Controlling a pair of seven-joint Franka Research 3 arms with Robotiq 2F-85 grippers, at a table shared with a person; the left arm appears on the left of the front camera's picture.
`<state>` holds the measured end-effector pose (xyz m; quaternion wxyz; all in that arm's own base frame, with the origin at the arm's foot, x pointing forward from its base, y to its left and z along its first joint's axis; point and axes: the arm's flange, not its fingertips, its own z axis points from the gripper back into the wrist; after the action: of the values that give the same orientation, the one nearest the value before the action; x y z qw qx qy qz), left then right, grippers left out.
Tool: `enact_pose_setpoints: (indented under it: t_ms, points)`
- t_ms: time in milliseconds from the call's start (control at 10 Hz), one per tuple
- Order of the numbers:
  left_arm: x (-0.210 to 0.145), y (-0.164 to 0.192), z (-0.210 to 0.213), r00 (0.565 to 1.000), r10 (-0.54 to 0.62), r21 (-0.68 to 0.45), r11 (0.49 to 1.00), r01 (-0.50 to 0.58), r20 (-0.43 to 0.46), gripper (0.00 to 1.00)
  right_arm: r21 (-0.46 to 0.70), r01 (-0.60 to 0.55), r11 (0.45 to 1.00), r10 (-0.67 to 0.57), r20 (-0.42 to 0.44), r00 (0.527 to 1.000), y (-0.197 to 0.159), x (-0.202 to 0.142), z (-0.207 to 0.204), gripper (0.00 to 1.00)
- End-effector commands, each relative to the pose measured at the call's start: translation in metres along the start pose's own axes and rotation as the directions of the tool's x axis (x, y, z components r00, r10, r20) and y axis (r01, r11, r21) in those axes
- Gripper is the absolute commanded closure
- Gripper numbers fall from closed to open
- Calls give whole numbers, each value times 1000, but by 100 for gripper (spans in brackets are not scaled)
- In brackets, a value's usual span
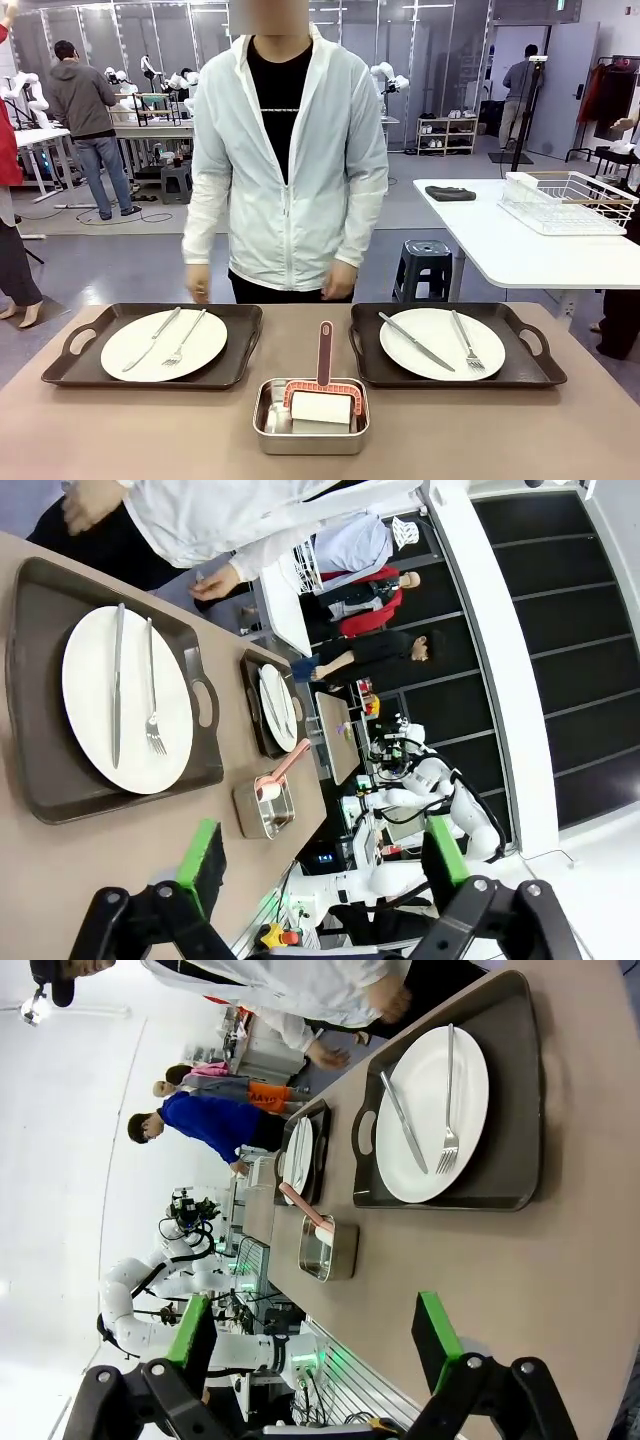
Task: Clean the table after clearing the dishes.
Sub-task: When the left (or right) Handle tray is removed, use the left hand (or right hand) to clean the left (or right) side of the table with the Lint Roller.
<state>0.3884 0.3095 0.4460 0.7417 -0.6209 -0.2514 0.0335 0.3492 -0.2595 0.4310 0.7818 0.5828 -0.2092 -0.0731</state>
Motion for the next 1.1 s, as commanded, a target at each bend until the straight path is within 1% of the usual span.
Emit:
enact_pose_setpoints:
  t_ms: [0,1000]
  points:
    - [-3,-2,4,1000,1,-11,1000,-1,0,0,16,-2,1000,2,-3,1000,3,-2,3,0]
    - [-3,-2,4,1000,1,-11,1000,-1,0,0,16,-2,1000,2,-3,1000,3,-2,3,0]
